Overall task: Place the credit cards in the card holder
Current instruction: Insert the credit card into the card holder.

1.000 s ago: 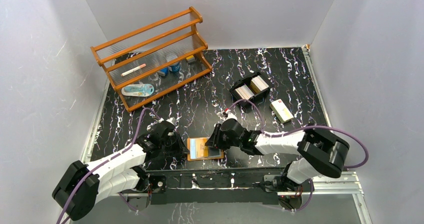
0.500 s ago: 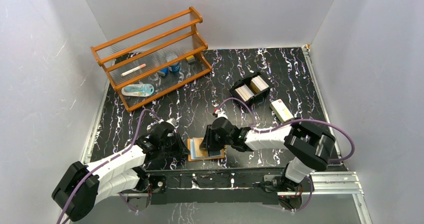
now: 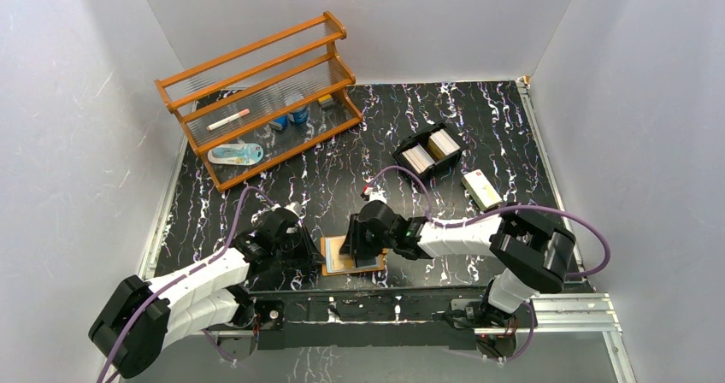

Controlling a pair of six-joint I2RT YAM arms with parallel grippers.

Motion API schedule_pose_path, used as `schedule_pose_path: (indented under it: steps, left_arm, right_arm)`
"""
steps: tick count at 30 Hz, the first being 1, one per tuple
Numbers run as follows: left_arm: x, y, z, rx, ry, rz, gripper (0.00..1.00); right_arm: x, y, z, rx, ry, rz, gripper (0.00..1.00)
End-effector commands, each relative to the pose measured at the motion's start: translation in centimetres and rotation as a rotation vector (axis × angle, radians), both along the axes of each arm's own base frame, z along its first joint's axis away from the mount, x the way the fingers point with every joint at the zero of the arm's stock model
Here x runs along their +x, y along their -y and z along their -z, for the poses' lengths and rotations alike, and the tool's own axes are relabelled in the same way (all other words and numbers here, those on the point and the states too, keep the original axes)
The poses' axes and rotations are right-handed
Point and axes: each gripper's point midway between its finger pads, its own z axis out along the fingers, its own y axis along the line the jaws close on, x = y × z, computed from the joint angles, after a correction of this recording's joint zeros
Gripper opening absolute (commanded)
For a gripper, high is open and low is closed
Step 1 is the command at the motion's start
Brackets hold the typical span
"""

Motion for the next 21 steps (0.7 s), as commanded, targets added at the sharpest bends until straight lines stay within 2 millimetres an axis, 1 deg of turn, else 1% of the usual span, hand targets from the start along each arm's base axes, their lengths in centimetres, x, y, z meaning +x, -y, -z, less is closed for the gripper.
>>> schedule_pose_path:
  steps: [1,5,9,11,13,15,18,19,21]
  left_arm:
    - [-0.6,-0.4,0.4,0.022,-0.035,0.005,0.06]
    - [-0.8,-0.5,0.7,0.024,-0.044,0.002,0.06]
    - [-0.8,-0.5,0.5,0.021,-0.038,0.001,0.05]
    - [-0.7,-0.6,0.5,0.023,-0.036,-0.001,0.05]
    - [-0.8,-0.6,0.6,0.026,-0.038,-0.002,0.05]
    - [-0.8,-0.6,0.6,0.024,-0.037,-0.001,0.05]
    - [-0.6,-0.5,0.3,0.022,-0.033,-0.002,0.06]
    - [-0.5,-0.4,0.1,0.024,-0.030,-0.003,0.08]
    - [-0.2,-0.5,-0.5,0.036,-0.020,-0.004,0.17]
  right_arm:
    - [0.8,0.1,-1.0,-0.020,0.037,0.034,0.46]
    - [0.9,0.1,-0.3,-0.056,0.036,0.047,0.48]
    - [0.8,-0.7,0.2,-0.073,0.033,0.030,0.48]
    - [0.5,-1.4,-0.2,-0.051,0.033,0.013,0.48]
    - [0.2,-2.4,-1.0,-0.001,0.035,-0.011,0.47]
    - [-0.1,-2.9,-1.5,0.035,0.032,-0.026,0.46]
    - [0.0,-2.4,-1.7,0.012,0.046,-0.027,0.44]
    - [0.0,-2.0,-2.0,0.009,0.062,-0.031,0.44]
    - [0.3,-1.1,-2.6,-0.001,0.091,-0.038,0.44]
